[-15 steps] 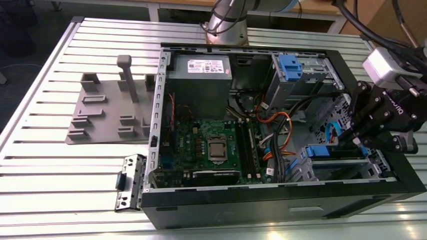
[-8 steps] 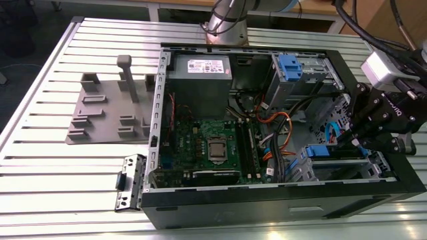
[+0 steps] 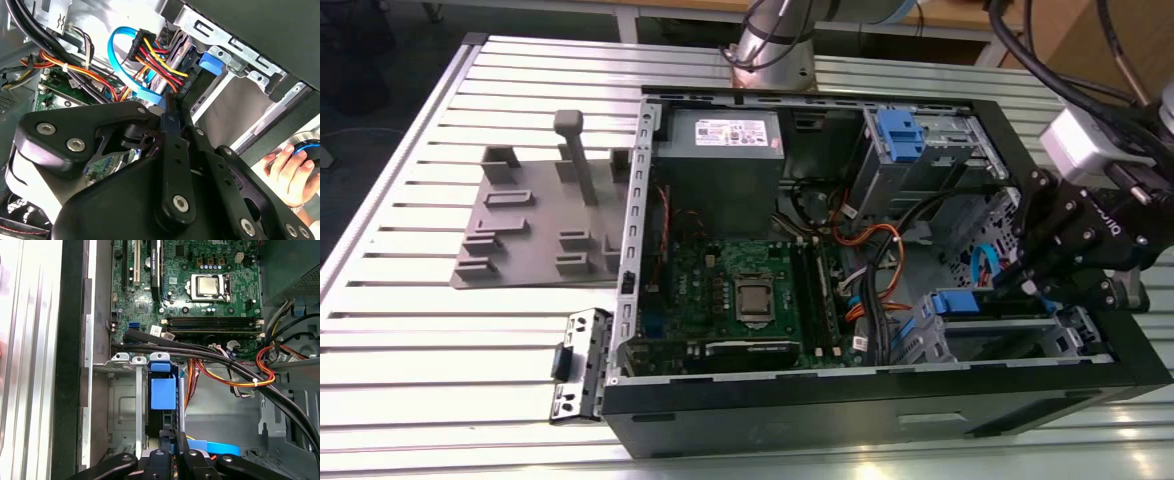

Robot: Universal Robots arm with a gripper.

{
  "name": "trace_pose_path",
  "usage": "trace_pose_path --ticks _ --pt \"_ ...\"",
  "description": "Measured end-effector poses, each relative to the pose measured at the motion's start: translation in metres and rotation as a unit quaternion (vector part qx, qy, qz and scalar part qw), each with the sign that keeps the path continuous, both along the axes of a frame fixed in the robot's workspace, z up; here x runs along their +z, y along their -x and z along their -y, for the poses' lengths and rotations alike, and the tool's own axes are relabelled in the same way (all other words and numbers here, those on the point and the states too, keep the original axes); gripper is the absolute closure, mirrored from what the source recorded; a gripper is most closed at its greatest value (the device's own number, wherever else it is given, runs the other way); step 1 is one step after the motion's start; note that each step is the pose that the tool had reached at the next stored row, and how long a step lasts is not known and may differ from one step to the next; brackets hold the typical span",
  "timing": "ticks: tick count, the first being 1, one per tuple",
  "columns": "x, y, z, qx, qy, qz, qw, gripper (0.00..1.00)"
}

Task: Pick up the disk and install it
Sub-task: 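Insert the second disk wire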

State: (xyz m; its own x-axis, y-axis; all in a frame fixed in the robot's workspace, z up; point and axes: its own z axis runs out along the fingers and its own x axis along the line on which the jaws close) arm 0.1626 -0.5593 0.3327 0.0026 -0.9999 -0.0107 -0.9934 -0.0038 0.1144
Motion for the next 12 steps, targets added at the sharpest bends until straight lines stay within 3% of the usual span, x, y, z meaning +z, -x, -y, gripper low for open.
trace_pose_path --ticks 12 --pt "-0.0054 0.0005 0.0019 0.001 0.0002 0.0000 1.00000 0.84"
